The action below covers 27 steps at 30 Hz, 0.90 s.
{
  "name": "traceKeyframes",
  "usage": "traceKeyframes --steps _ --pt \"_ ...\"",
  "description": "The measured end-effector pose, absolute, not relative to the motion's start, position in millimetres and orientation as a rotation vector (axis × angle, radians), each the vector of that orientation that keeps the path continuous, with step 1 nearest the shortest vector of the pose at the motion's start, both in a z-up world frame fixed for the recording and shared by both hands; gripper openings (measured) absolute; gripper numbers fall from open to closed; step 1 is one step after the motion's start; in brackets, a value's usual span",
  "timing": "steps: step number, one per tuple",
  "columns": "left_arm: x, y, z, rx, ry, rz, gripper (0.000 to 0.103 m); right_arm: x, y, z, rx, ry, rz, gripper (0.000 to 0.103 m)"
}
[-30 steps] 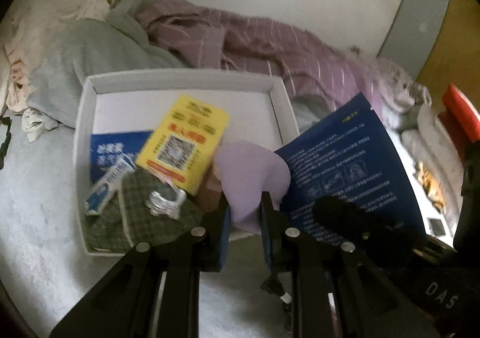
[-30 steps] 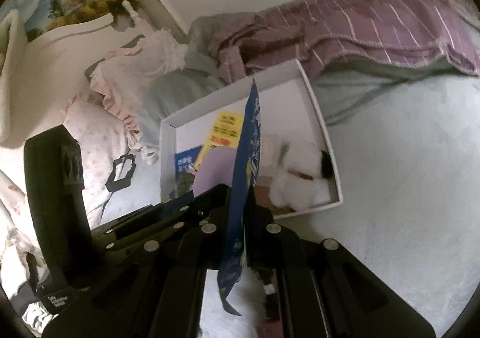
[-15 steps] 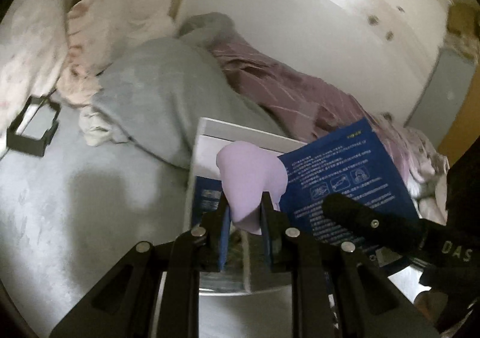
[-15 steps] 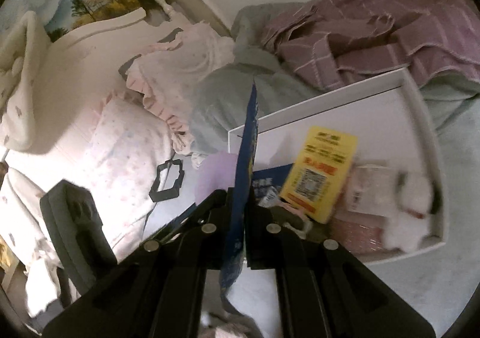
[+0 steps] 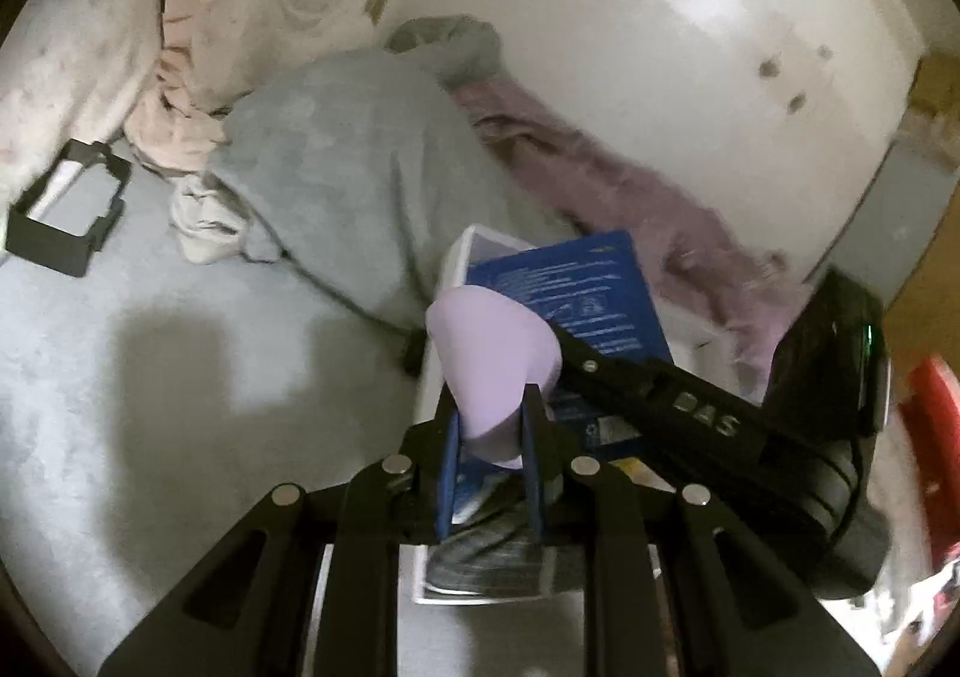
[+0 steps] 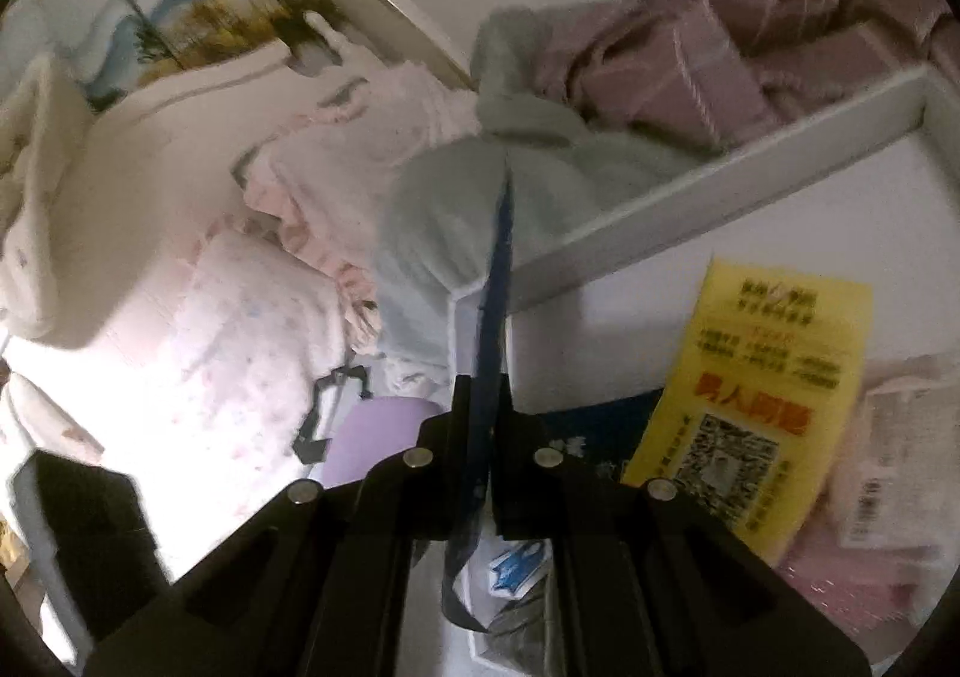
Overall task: Organize soft objects
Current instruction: 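Carry the sponge and blue packet over the tray with both grippers, then open both grippers to drop the sponge and blue packet into the tray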
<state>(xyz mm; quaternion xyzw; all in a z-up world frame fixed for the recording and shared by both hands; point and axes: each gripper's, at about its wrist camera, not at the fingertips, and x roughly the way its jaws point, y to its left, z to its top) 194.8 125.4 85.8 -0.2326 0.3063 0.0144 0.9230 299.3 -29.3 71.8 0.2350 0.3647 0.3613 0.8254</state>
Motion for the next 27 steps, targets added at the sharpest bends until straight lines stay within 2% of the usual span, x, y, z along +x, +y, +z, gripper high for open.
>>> traceKeyframes --steps 3,8,13,14,16,17,18,22,23,24,25,27 --pt "206 126 70 -0.502 0.676 0.036 0.017 303 -18 62 0.422 0.839 0.706 0.009" --pt "215 116 64 -0.465 0.688 0.051 0.017 303 -21 64 0.377 0.841 0.630 0.014" --pt "220 115 59 -0.454 0.710 0.065 0.017 298 -22 76 0.303 0.825 0.575 0.015" --pt "221 114 58 -0.451 0.715 0.067 0.017 297 -24 77 0.288 0.823 0.563 0.021" --pt "223 112 56 -0.443 0.723 0.077 0.017 293 -33 80 0.300 0.795 0.574 0.043" --pt "224 110 56 -0.431 0.728 0.089 0.017 290 -37 83 0.315 0.775 0.574 0.060" --pt "225 108 56 -0.418 0.730 0.102 0.017 286 -42 87 0.327 0.744 0.561 0.065" --pt "225 106 56 -0.421 0.723 0.110 0.017 277 -57 101 0.337 0.694 0.588 0.064" --pt "225 107 56 -0.431 0.720 0.106 0.020 278 -59 101 0.339 0.713 0.590 0.054" --pt "224 109 56 -0.444 0.717 0.099 0.022 279 -58 101 0.334 0.731 0.580 0.038" --pt "223 110 57 -0.454 0.713 0.087 0.024 282 -58 99 0.327 0.757 0.559 0.032" --pt "221 109 60 -0.458 0.704 0.062 0.038 287 -58 93 0.317 0.797 0.541 0.021"
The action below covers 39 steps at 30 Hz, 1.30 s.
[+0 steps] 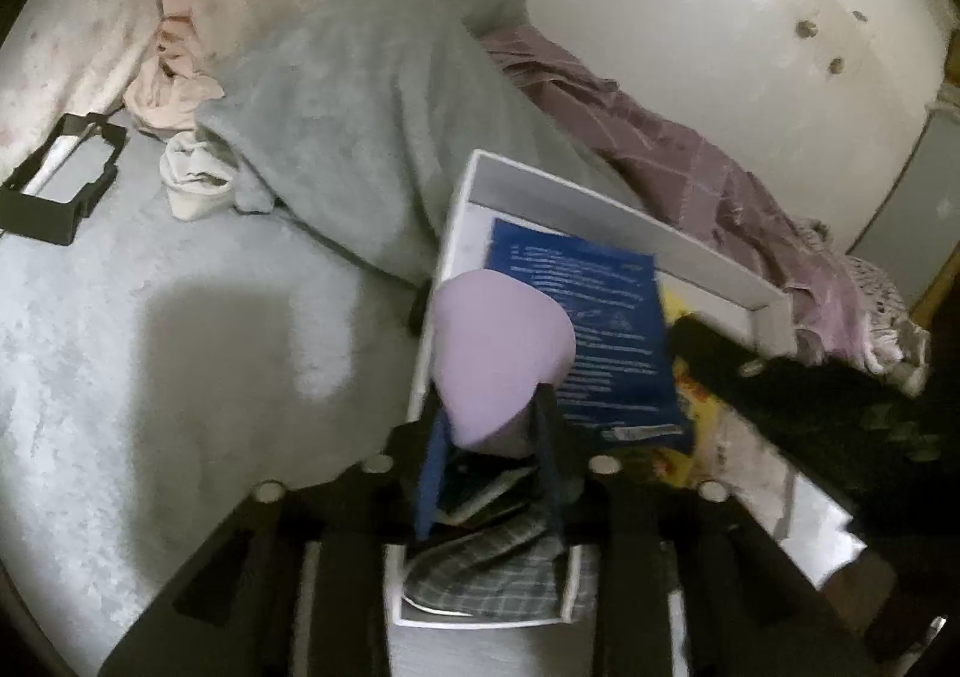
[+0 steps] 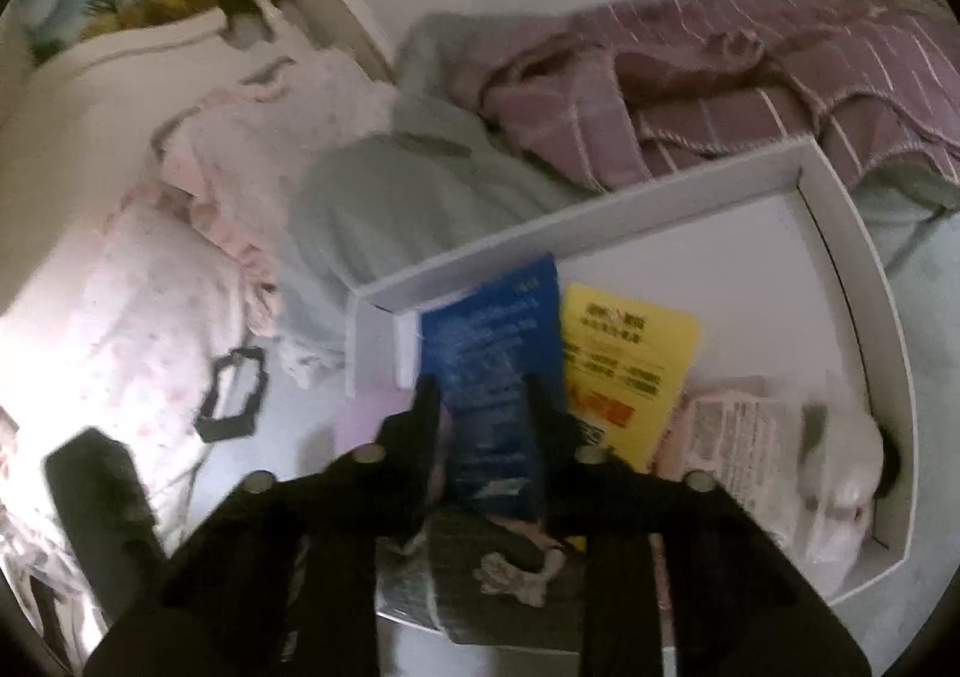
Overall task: Organize soft objects
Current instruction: 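Open both grippers to drop the sponge and blue packet into the tray, then grasp the plaid button pouch with the right gripper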
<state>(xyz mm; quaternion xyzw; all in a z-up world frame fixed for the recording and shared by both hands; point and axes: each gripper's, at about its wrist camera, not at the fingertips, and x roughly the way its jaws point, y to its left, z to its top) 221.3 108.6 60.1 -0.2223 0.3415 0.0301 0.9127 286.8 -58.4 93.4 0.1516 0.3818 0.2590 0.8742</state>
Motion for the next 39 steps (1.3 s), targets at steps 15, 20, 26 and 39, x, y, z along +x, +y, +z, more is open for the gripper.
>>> traceKeyframes --steps 15,20,26,39 --pt "200 88 103 -0.335 0.720 -0.013 0.081 249 -79 114 0.249 0.695 0.566 0.016" --pt "189 74 118 -0.302 0.754 -0.002 0.081 216 -104 136 0.194 0.634 0.534 0.050" --pt "188 53 120 -0.320 0.865 -0.084 0.081 169 -124 154 0.007 0.546 0.377 0.082" --pt "139 49 124 -0.025 1.051 0.133 0.081 172 -141 119 0.221 0.996 0.471 0.096"
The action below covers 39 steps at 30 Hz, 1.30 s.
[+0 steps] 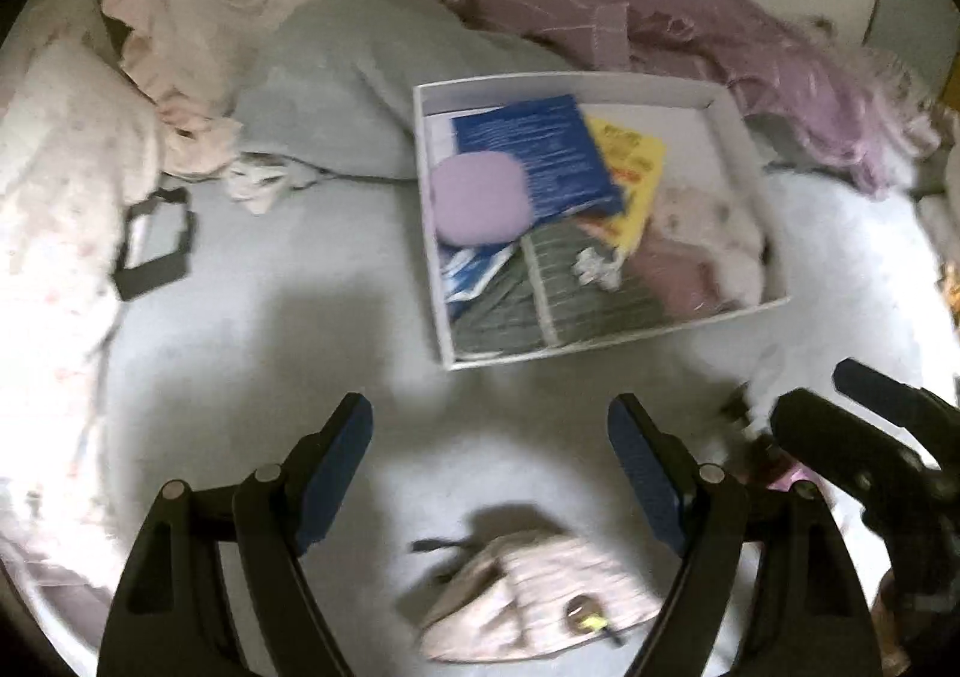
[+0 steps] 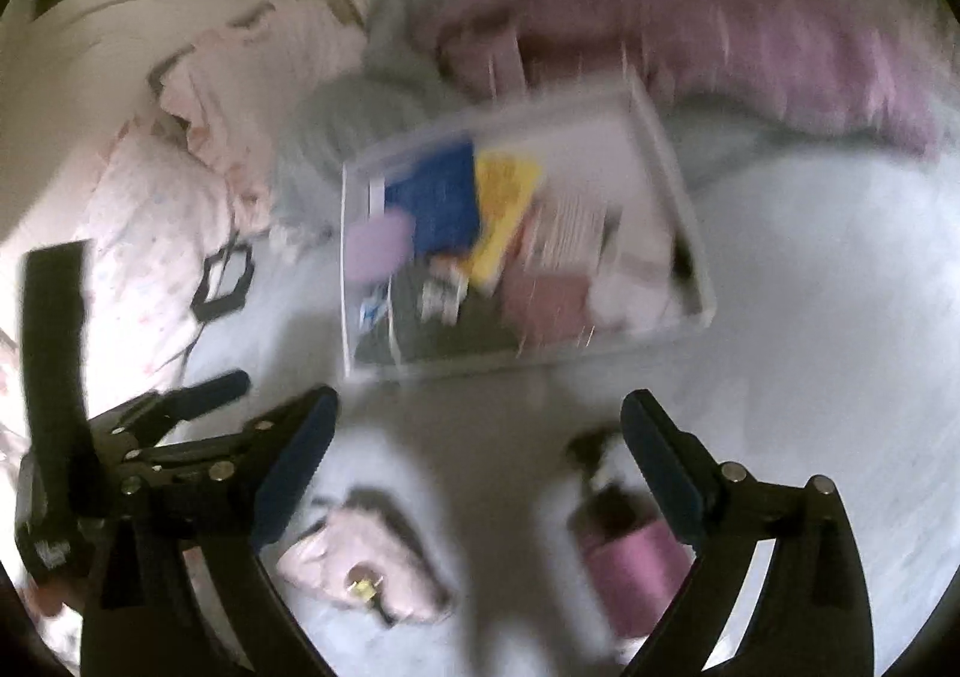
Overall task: Organize soft objects
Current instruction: 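Grasp the plaid button pouch with the right gripper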
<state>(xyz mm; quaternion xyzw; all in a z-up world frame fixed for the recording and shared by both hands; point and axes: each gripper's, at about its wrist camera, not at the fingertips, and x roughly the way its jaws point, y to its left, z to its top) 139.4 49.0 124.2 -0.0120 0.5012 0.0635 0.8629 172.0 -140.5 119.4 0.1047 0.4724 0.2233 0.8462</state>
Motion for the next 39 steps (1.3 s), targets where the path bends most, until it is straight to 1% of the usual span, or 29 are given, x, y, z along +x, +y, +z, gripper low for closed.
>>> traceKeyframes --steps 4,7,12,20,21,22,24,26,29,31,32,33,35,39 --pt "133 57 125 -0.008 1.061 0.156 0.082 184 -134 89 0.307 1.202 0.538 0.096" --pt "130 63 130 -0.021 1.045 0.192 0.081 181 -122 77 0.325 1.277 0.584 0.096" --pt "124 77 138 -0.033 1.018 0.264 0.082 175 -102 67 0.308 1.353 0.669 0.095" --pt "114 92 146 -0.052 0.990 0.313 0.082 162 -75 66 0.186 1.371 0.702 0.095" --pt "114 94 146 -0.057 0.991 0.320 0.082 160 -71 64 0.164 1.372 0.706 0.094" --pt "112 96 147 -0.061 0.989 0.320 0.082 159 -66 62 0.143 1.375 0.709 0.092" --pt "110 98 148 -0.079 0.982 0.300 0.082 156 -51 53 0.089 1.398 0.715 0.083" --pt "108 99 148 -0.087 0.981 0.276 0.082 154 -40 42 0.054 1.435 0.718 0.077" --pt "108 101 145 -0.100 0.987 0.234 0.082 152 -24 20 0.002 1.500 0.710 0.071" --pt "110 105 142 -0.107 0.995 0.245 0.082 152 -20 15 0.003 1.502 0.716 0.070" --pt "110 107 140 -0.115 1.000 0.250 0.082 152 -20 14 0.004 1.493 0.721 0.068" --pt "111 110 138 -0.125 1.007 0.256 0.082 152 -20 14 0.008 1.489 0.732 0.062" --pt "114 115 133 -0.145 1.021 0.275 0.082 154 -22 14 0.042 1.507 0.773 0.054" --pt "121 123 121 -0.171 1.054 0.292 0.082 159 -31 14 0.074 1.511 0.786 0.046"
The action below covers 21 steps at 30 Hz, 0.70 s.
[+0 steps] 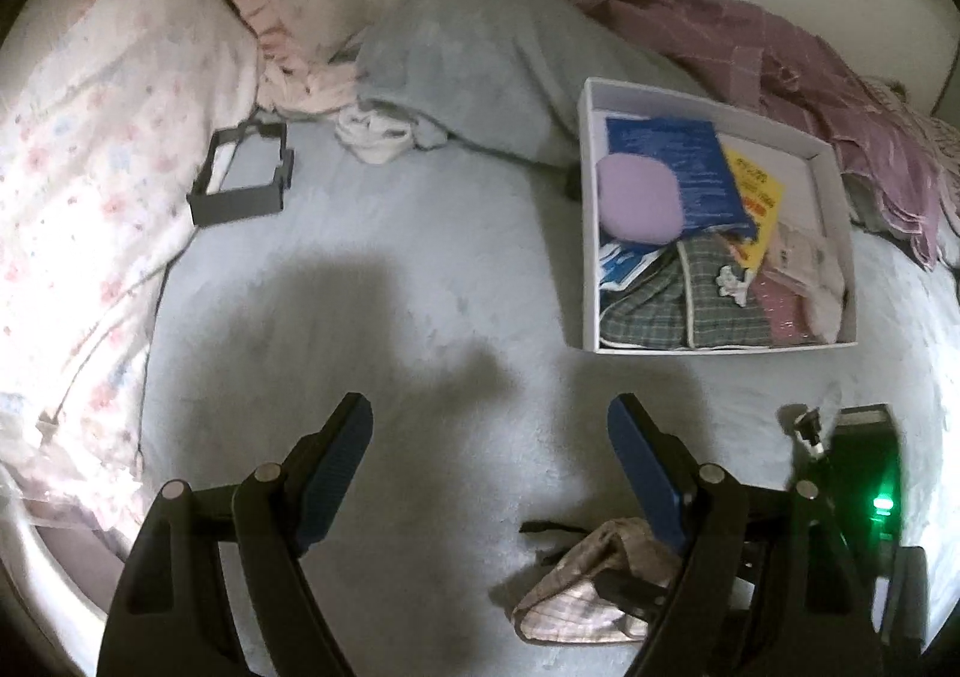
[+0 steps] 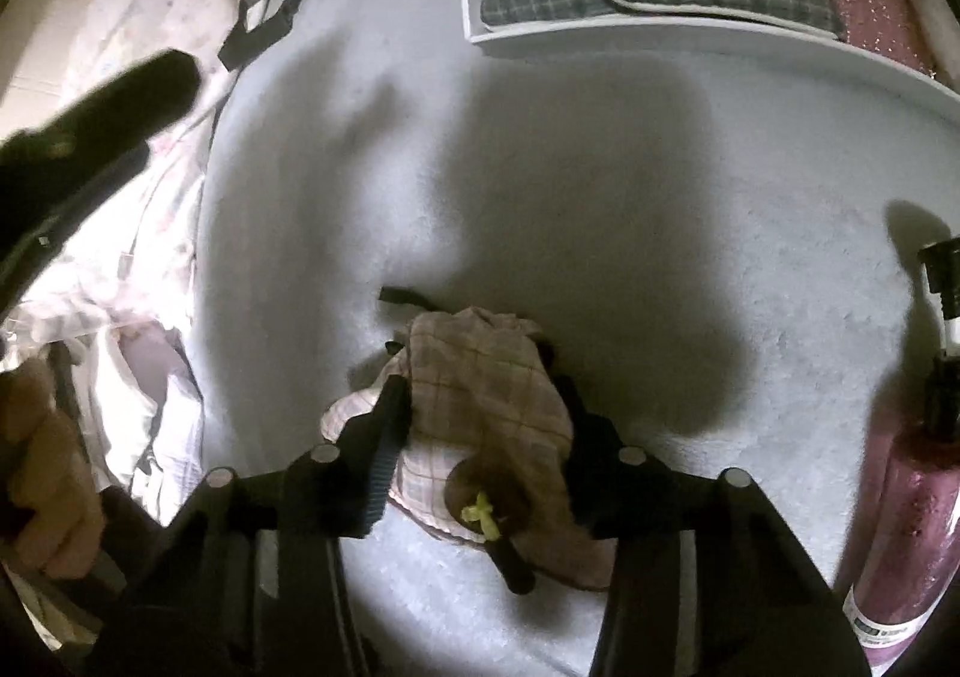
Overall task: Organize soft objects
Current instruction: 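Grasp the plaid button pouch with the right gripper, then carry the plaid pouch to the tray with the right gripper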
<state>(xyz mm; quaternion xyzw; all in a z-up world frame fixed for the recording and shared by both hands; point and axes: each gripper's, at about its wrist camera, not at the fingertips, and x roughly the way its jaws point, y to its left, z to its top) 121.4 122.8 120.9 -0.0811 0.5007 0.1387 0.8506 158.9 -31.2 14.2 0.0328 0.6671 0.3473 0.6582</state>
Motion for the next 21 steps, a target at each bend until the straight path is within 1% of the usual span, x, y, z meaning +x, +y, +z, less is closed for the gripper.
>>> traceKeyframes --steps 8,14,21 --pt "135 124 102 -0.202 1.109 0.272 0.082 162 -42 30 0.072 1.431 0.733 0.044" --pt "141 116 99 -0.221 1.110 0.236 0.081 171 -70 53 0.118 1.337 0.647 0.043" --pt "149 96 99 -0.178 1.091 0.168 0.082 181 -105 72 0.215 1.271 0.580 0.044"
